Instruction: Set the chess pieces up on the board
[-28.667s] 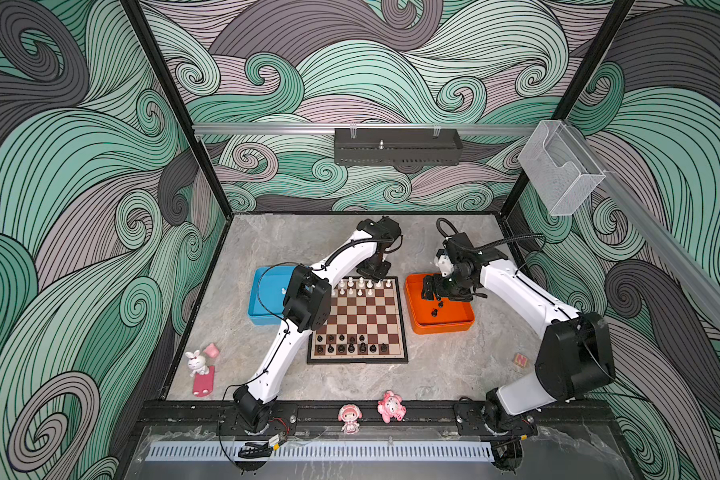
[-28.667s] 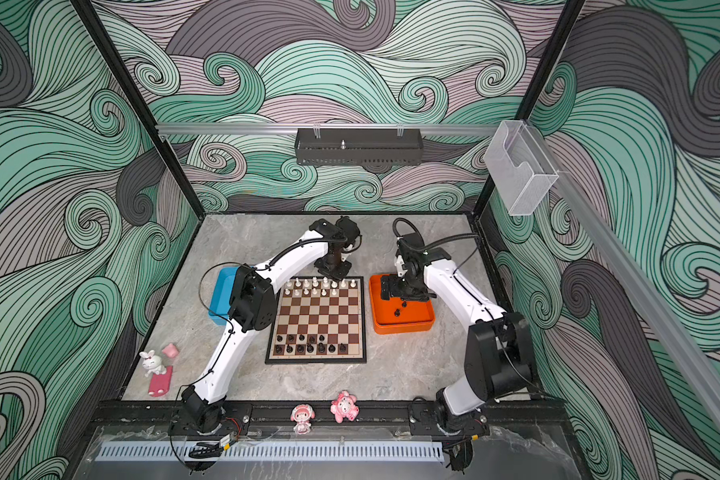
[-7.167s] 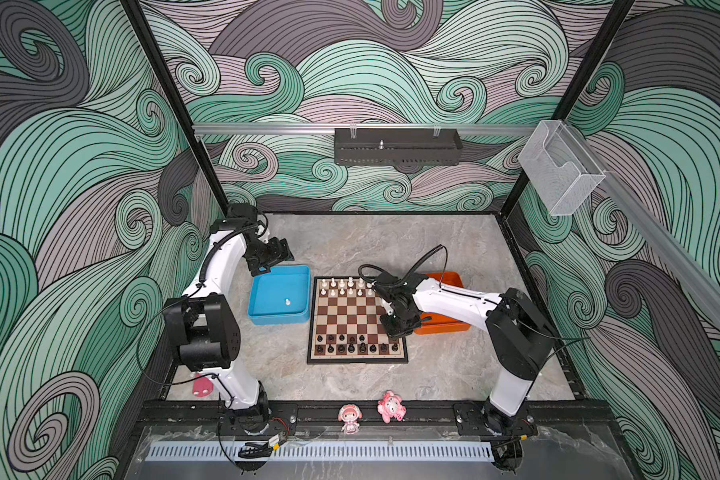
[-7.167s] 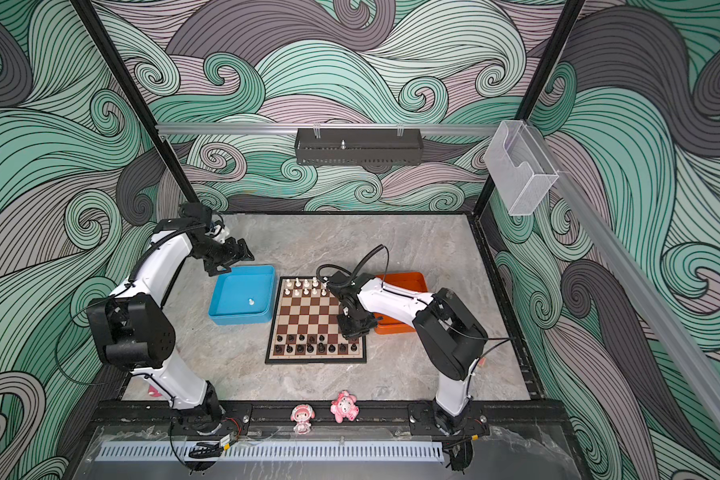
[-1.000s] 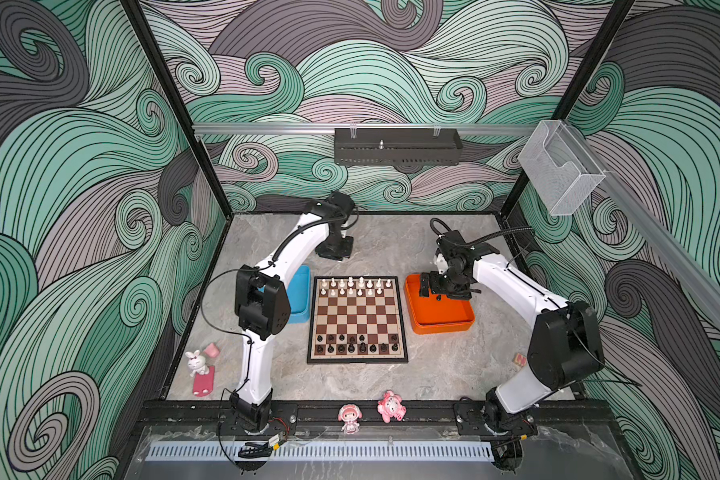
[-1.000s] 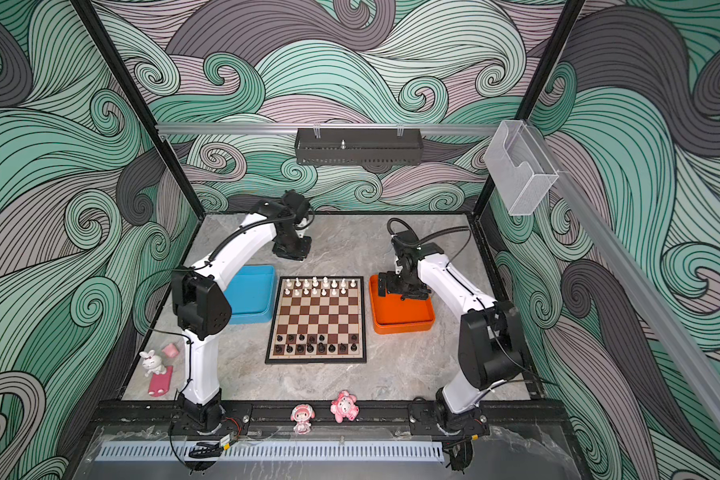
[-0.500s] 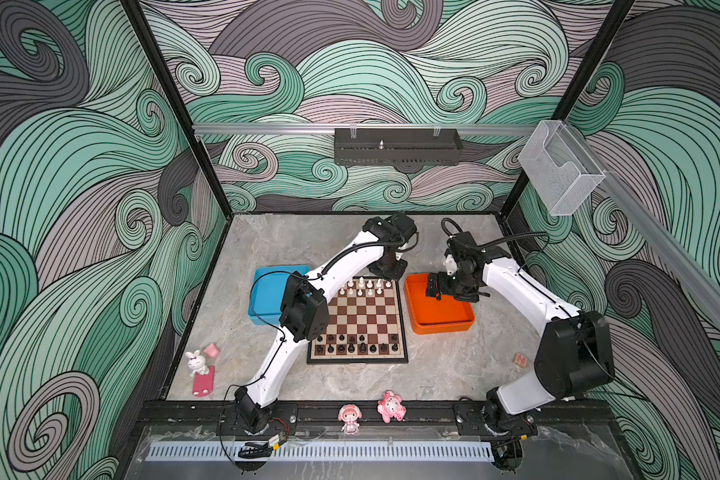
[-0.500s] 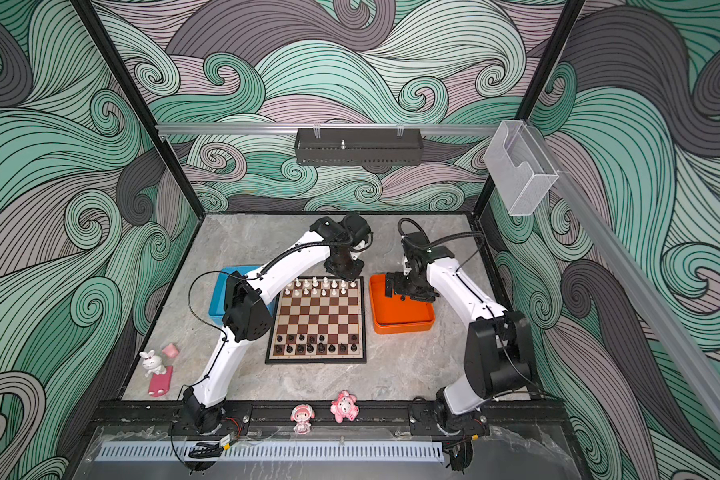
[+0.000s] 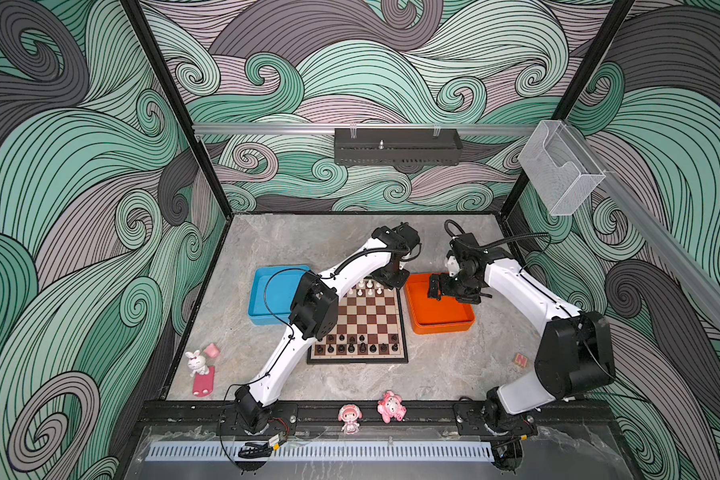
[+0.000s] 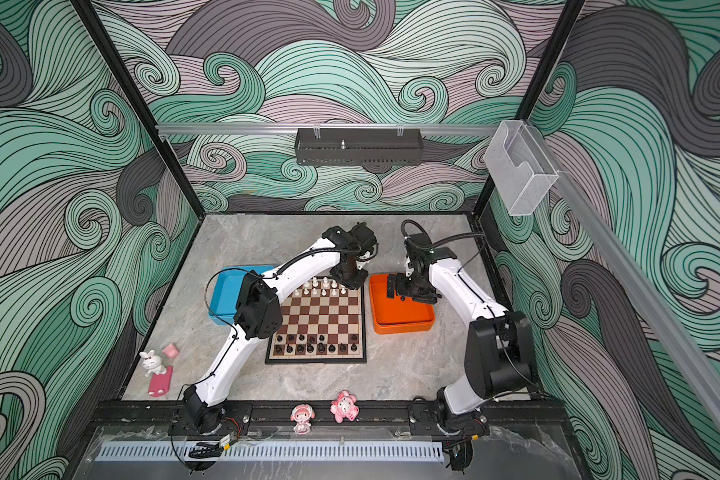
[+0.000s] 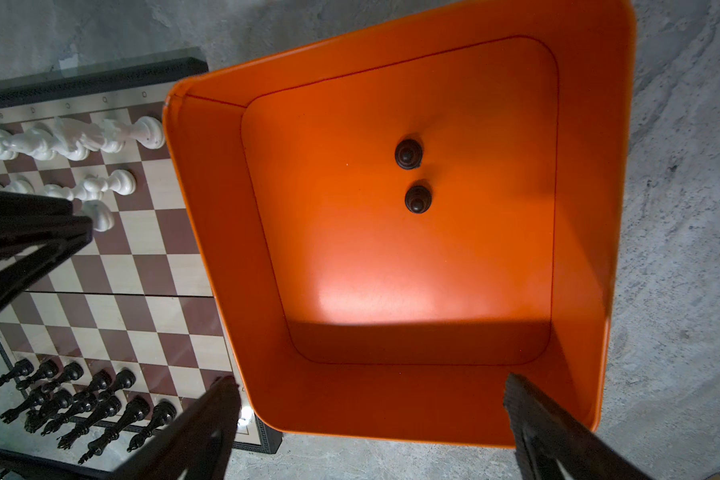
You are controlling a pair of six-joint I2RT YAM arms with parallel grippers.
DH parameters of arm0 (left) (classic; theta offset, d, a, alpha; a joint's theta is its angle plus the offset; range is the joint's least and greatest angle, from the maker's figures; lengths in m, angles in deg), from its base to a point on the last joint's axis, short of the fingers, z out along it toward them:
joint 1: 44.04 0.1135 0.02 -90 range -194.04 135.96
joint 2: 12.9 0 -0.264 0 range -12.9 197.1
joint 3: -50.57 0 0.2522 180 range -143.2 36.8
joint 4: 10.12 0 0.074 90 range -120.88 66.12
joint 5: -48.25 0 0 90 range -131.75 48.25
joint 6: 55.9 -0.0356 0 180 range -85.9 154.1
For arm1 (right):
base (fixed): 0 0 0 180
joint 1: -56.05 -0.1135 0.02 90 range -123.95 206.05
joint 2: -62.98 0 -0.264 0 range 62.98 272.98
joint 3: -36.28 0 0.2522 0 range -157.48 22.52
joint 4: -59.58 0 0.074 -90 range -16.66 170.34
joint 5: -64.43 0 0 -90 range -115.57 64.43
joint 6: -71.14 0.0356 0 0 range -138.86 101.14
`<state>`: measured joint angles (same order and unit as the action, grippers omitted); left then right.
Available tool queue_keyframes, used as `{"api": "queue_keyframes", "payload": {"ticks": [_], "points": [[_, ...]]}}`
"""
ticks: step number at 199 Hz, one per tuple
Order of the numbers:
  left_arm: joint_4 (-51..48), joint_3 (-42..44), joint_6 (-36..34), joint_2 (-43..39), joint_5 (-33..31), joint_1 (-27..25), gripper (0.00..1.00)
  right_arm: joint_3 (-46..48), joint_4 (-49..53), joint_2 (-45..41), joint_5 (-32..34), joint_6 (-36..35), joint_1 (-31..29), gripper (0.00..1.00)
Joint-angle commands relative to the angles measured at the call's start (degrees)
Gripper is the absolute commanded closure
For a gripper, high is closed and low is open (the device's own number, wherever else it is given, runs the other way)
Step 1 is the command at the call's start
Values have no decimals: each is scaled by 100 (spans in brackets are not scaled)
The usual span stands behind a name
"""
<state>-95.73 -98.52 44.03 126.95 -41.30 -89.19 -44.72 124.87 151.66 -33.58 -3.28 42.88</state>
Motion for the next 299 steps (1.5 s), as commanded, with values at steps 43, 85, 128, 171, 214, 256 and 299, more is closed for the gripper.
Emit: {"api": "queue_keyframes", "payload": {"ticks": [43, 85, 128, 171, 214, 256, 299], "points": [[163, -152, -71, 272, -89, -2, 86, 102, 50, -119, -109, -90, 96, 1], [259, -159, -18, 350, -277, 6, 86, 97, 38, -97, -136, -116, 148, 1], [306, -152, 1, 420, -344, 9, 85, 123, 29, -90, -166, -133, 183, 1], [321, -156, 14, 471, -344, 15, 85, 141, 0, -71, -183, -134, 226, 1], [312, -152, 29, 500, -326, 15, 85, 159, -8, -67, -213, -134, 252, 1], [299, -152, 34, 526, -326, 14, 84, 176, -19, -63, -236, -134, 262, 1], [276, -153, 35, 512, -326, 14, 84, 185, -31, -53, -245, -133, 276, 1]]}}
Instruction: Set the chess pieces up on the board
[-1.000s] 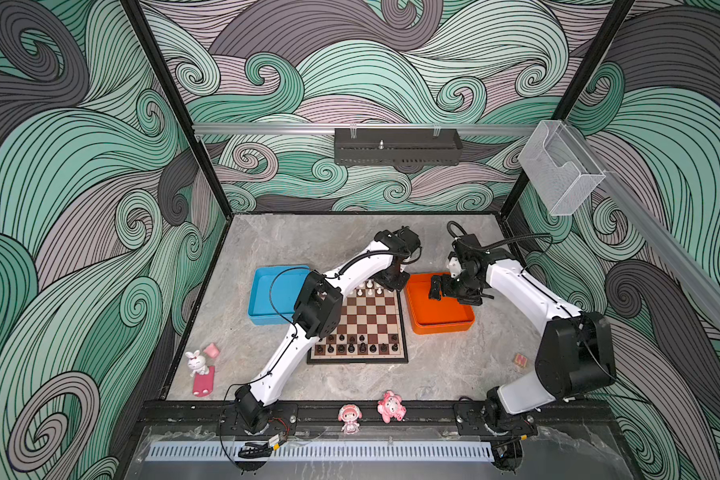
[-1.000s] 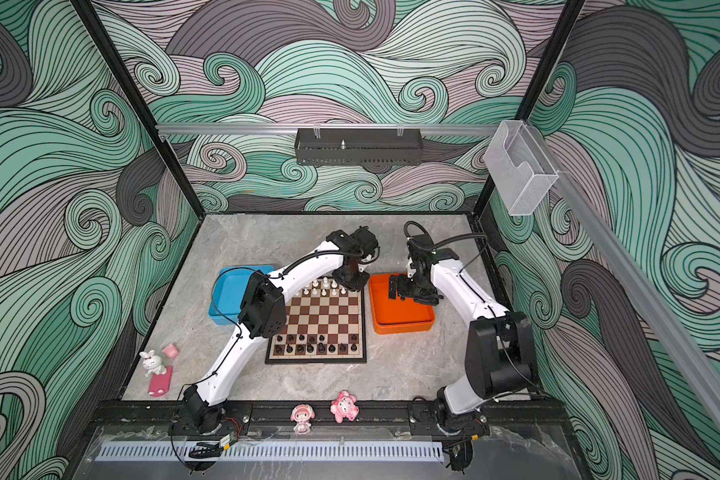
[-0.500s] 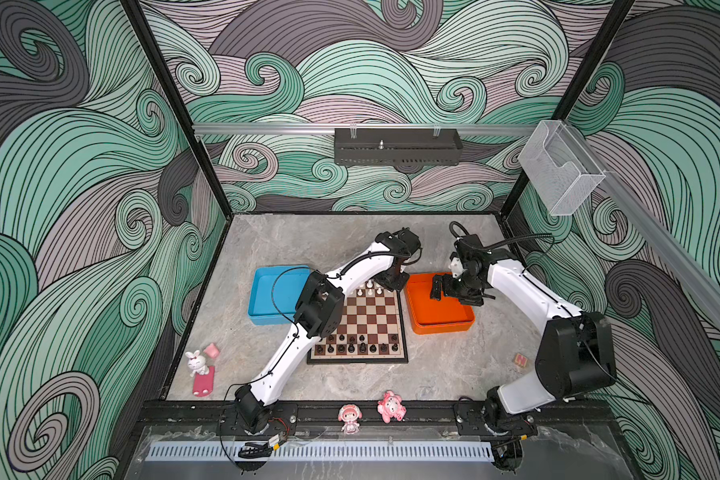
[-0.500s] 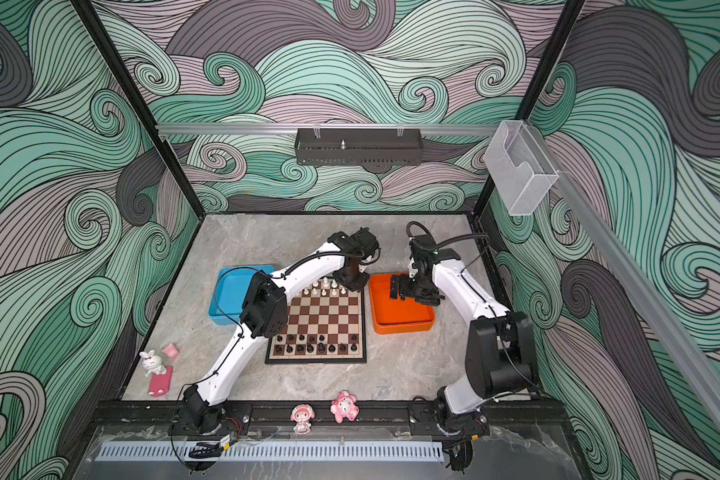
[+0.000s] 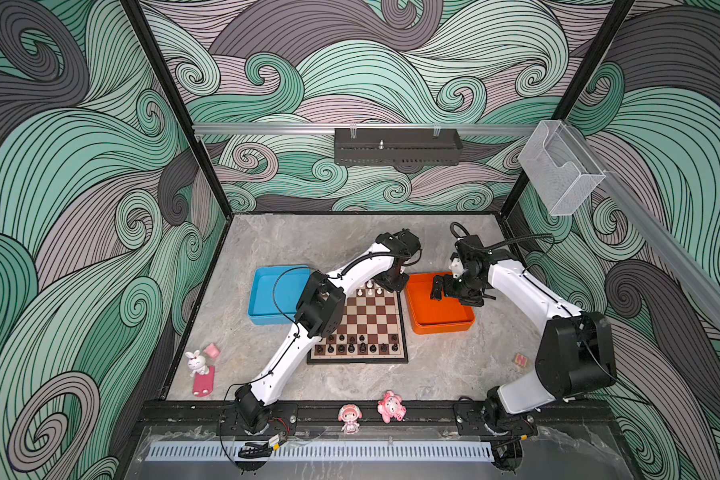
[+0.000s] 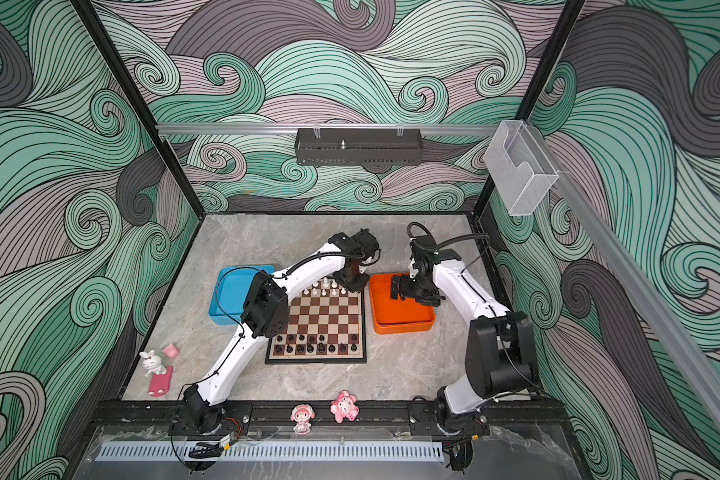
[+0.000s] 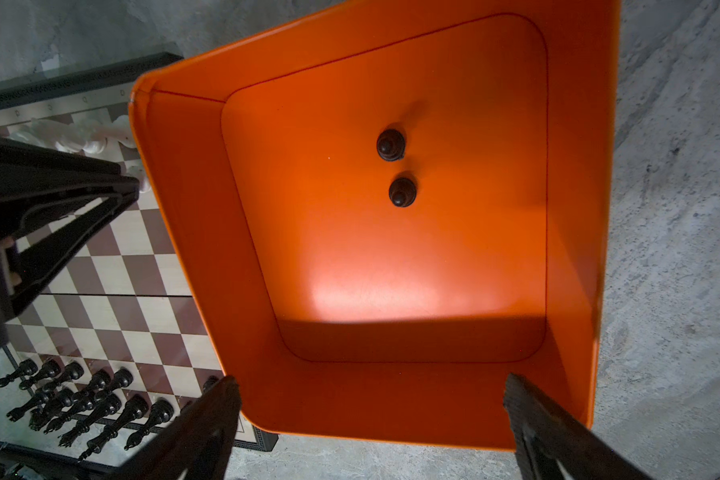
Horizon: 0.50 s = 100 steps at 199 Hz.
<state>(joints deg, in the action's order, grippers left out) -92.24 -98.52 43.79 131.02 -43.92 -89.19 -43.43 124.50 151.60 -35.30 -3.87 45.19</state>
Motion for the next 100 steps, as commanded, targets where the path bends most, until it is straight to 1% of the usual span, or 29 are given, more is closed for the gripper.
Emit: {"api": "queue_keyframes", "payload": {"ticks": [1, 100], "points": [[-73, -152, 59, 108, -64, 14, 84, 56, 3, -46, -77, -74, 42, 1], [-138, -152, 83, 110, 5, 11, 82, 74, -1, -35, -99, -74, 52, 1]]}}
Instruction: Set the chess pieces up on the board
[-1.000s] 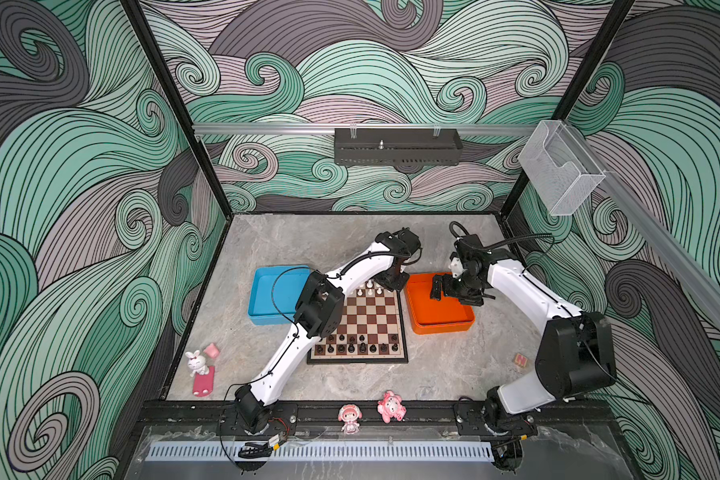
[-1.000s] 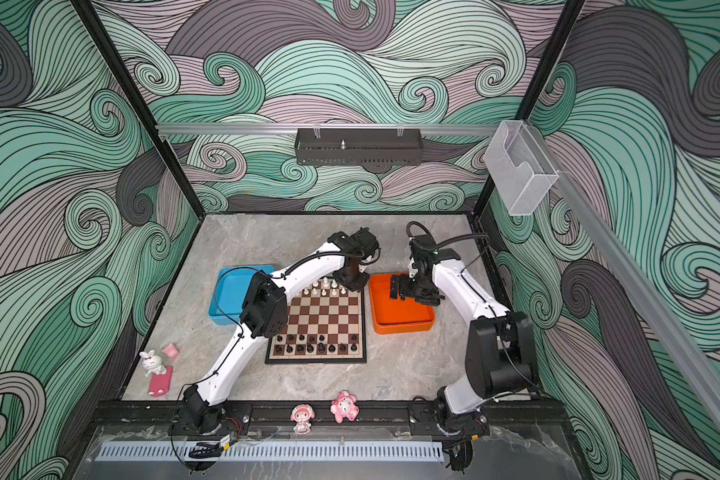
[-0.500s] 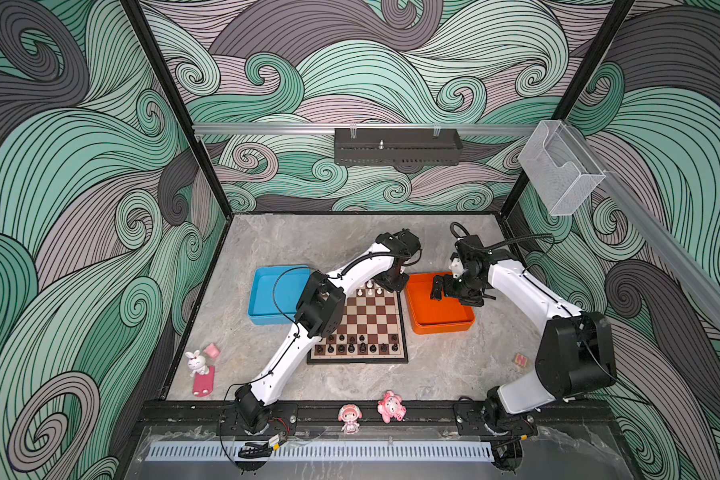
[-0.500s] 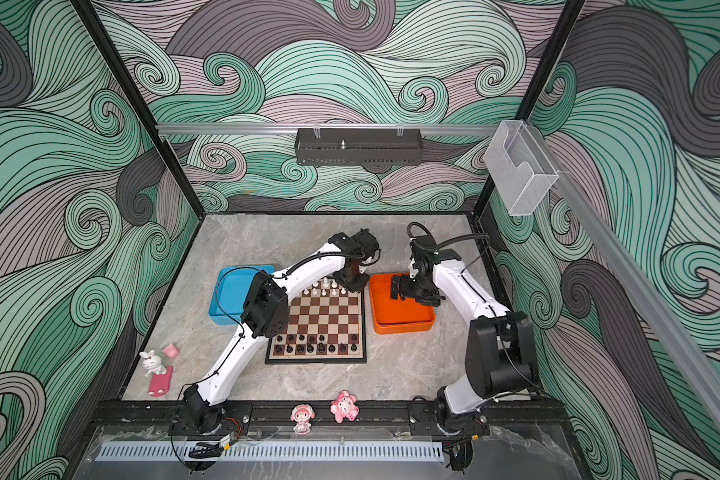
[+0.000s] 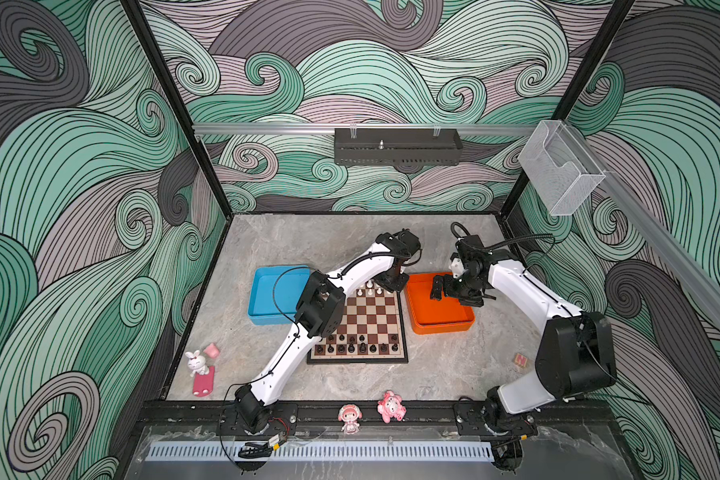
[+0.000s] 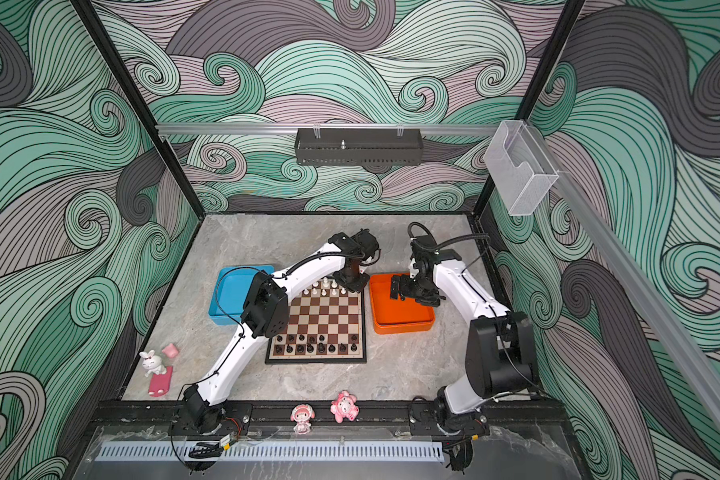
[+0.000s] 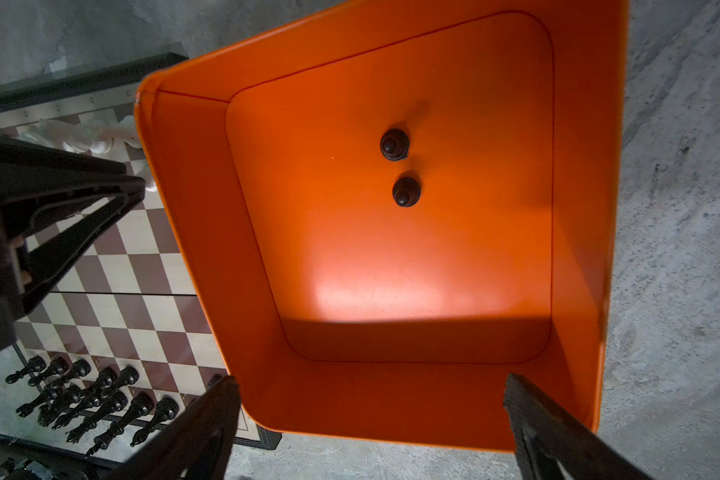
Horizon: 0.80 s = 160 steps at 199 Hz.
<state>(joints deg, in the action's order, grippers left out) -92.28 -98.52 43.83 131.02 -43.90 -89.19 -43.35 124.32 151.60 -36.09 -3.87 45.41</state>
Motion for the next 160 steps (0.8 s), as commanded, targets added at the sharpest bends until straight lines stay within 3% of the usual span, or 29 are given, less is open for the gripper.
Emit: {"api": "queue_keyframes", "payload": {"ticks": [1, 84, 160], "points": [[-132, -152, 80, 115, 4, 13, 82, 65, 17, -32, -20, -74, 33, 1], [-165, -178, 95, 12, 4, 7, 77, 54, 9, -47, -45, -68, 36, 1], [-430, -213, 128, -553, 222, 11, 68, -64, 13, -95, -90, 13, 43, 1]]}}
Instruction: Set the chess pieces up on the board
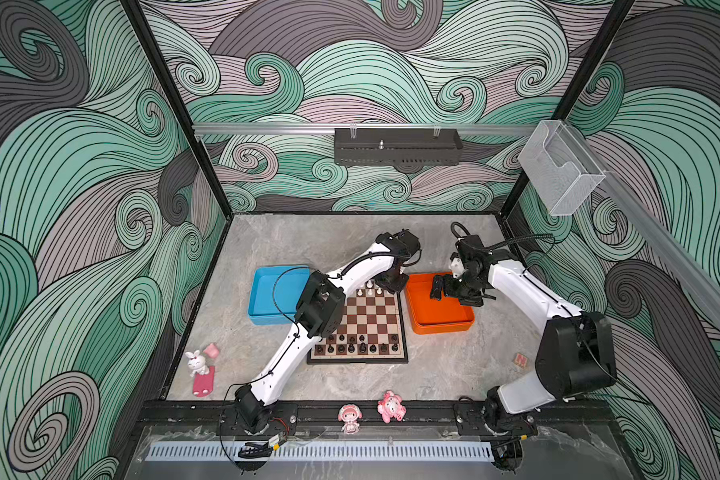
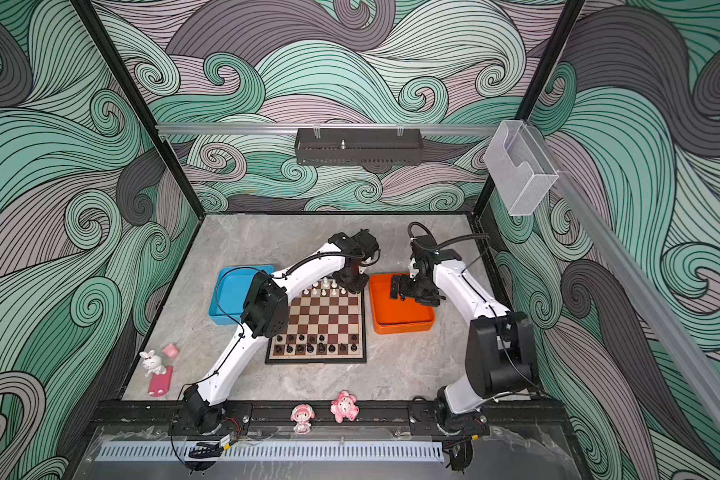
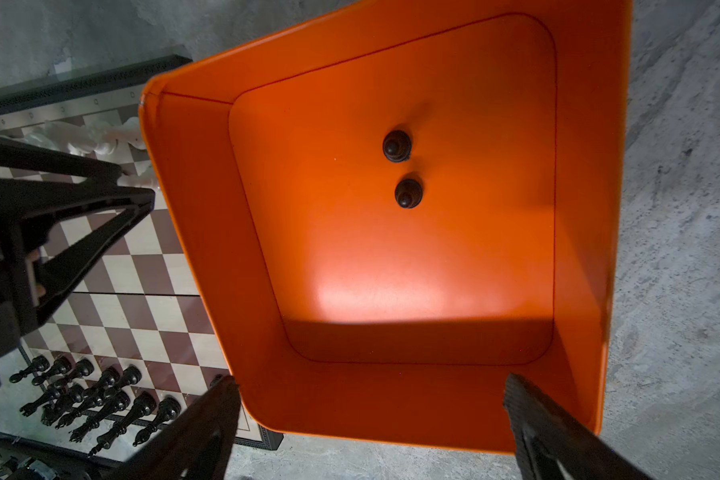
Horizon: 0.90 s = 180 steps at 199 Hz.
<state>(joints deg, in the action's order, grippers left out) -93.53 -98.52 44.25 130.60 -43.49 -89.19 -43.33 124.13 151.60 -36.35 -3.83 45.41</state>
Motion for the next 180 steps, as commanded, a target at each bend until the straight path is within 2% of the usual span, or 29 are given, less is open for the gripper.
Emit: {"api": "queue_keyframes", "payload": {"ticks": [1, 56, 106, 180], "points": [[-305, -213, 85, -523, 186, 13, 68, -68, 35, -97, -59, 13, 44, 1], [-433, -205, 120, -1075, 63, 12, 60, -317, 197, 41, 110, 194, 39, 1], [-576, -158, 219, -1498, -272, 41, 43, -507, 253, 99, 255, 334, 35, 1], [-232, 609, 279, -2010, -205, 361, 41, -588, 245, 181, 71, 386, 35, 1]]}}
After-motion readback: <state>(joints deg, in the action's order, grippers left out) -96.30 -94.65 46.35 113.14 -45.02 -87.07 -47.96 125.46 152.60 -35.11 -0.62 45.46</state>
